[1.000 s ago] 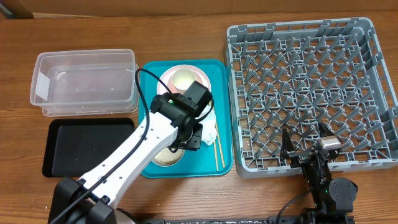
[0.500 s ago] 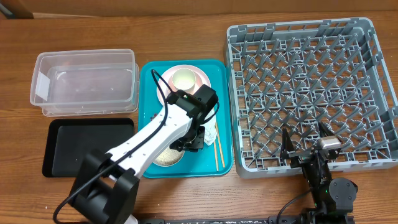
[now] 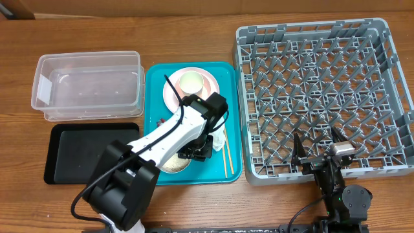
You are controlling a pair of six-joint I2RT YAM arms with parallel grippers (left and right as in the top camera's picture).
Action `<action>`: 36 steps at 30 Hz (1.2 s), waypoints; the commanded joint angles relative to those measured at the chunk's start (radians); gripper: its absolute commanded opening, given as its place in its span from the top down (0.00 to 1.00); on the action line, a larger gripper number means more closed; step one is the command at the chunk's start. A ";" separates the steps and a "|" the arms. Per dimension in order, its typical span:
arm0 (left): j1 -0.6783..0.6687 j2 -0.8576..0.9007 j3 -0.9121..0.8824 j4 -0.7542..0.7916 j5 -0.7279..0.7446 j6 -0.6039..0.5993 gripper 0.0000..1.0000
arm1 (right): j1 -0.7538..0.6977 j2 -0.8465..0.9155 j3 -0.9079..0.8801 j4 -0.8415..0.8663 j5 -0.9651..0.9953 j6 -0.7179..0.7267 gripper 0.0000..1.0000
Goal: Sort waste into correct bins and load items into the dishwasher
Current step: 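Grasp the white rice bowl rim with the left gripper, then carry the bowl over the black tray and tip rice out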
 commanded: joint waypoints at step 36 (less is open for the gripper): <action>0.017 -0.134 0.045 -0.044 -0.102 -0.017 0.96 | -0.003 -0.008 -0.011 0.005 -0.002 0.000 0.00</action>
